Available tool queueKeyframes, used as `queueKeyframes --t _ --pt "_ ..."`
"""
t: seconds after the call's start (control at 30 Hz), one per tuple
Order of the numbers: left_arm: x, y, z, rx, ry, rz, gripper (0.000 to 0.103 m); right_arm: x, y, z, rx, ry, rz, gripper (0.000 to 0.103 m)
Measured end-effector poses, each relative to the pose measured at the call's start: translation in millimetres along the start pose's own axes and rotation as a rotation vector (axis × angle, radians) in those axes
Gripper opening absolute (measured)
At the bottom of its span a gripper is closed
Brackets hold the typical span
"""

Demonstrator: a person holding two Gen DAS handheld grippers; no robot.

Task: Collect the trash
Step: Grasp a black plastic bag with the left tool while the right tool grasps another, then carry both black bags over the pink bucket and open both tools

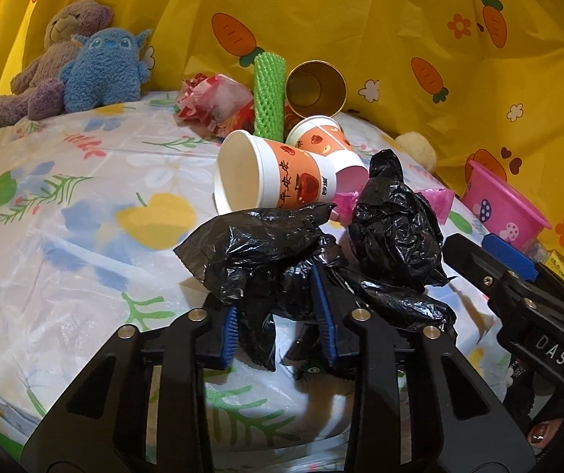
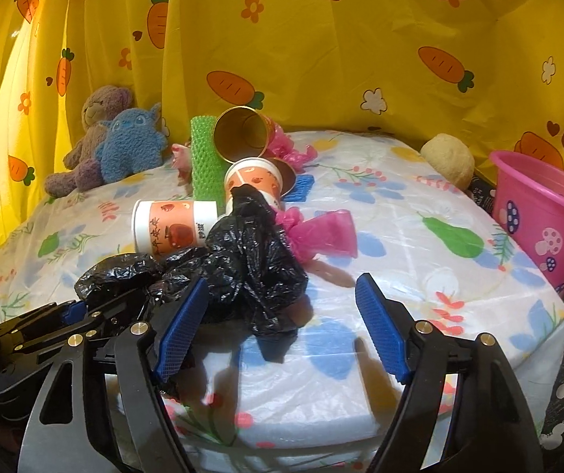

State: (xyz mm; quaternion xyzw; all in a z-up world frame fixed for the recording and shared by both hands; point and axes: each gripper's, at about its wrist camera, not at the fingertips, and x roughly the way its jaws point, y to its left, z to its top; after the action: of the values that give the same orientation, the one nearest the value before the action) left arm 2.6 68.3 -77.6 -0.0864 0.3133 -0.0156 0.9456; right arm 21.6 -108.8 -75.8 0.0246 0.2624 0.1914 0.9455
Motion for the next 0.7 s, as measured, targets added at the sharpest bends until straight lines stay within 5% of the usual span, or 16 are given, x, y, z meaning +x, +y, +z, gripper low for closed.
queueKeyframes --t 0.23,0.5,0.7 --pt "2 6 5 -0.028 -0.007 0.006 0.006 31 7 2 0.03 0.088 0.089 0.062" --pt "-20 23 9 -0.06 -0.056 0.035 0.0 36 8 -2 0.018 0.114 0.138 0.014" --pt "-32 23 11 -0.064 -0.091 0.036 0.0 6 -2 -3 0.001 0.05 0.135 0.013"
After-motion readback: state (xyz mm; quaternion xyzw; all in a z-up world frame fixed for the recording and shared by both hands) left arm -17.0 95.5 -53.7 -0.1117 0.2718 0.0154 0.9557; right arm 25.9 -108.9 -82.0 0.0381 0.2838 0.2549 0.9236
